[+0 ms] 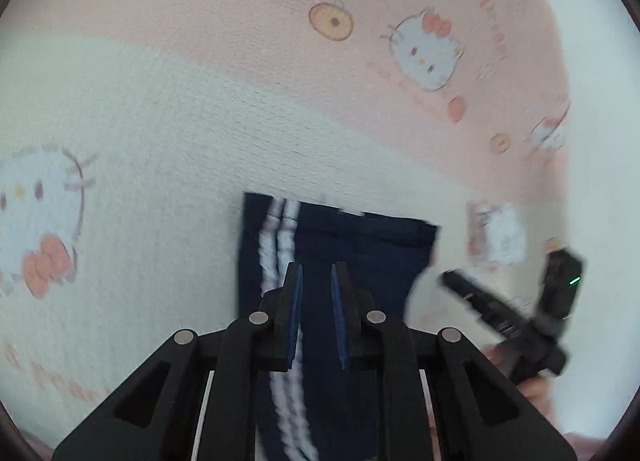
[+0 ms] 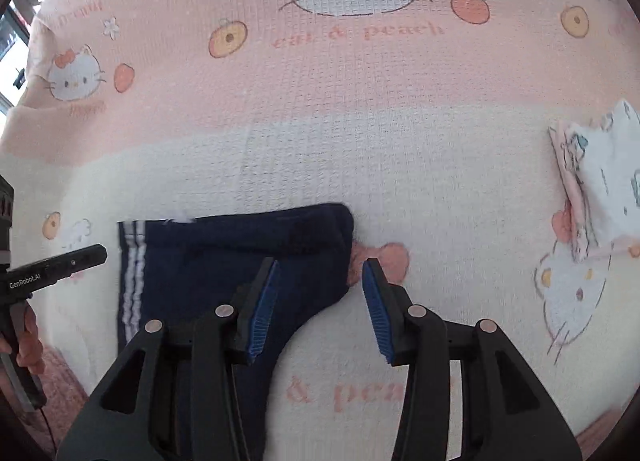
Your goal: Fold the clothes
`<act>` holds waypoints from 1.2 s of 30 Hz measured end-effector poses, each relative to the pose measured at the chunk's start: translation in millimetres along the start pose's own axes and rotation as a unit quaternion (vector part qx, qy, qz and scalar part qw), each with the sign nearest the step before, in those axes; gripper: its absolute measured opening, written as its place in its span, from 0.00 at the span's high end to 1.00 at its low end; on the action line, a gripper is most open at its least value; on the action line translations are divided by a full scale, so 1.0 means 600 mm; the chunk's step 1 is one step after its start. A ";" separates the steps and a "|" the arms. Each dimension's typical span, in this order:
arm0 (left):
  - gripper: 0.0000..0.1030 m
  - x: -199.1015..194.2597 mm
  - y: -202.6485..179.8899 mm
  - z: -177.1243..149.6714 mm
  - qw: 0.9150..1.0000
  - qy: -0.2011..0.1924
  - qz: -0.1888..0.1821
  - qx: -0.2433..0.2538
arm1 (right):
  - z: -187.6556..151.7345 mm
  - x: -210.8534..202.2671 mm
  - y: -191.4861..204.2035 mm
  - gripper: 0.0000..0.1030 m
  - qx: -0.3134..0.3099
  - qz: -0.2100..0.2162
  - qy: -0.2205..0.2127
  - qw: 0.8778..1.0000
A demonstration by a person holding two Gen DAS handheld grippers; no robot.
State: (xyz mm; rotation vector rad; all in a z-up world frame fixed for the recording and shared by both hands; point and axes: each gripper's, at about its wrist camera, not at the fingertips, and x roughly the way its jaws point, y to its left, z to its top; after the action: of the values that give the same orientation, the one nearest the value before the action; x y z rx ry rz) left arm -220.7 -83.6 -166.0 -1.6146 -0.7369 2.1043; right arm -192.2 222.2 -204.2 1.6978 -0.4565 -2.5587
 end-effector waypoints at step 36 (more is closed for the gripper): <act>0.58 0.017 0.055 -0.316 0.989 0.054 -0.002 -0.135 | -0.320 -0.020 -0.008 0.54 0.140 0.216 0.121 0.959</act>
State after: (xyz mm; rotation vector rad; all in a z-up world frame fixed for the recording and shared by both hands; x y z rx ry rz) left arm -40.4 -70.9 -232.0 -1.8486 -1.0215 1.9623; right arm -12.9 186.4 -263.4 1.7215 -1.0755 -2.0245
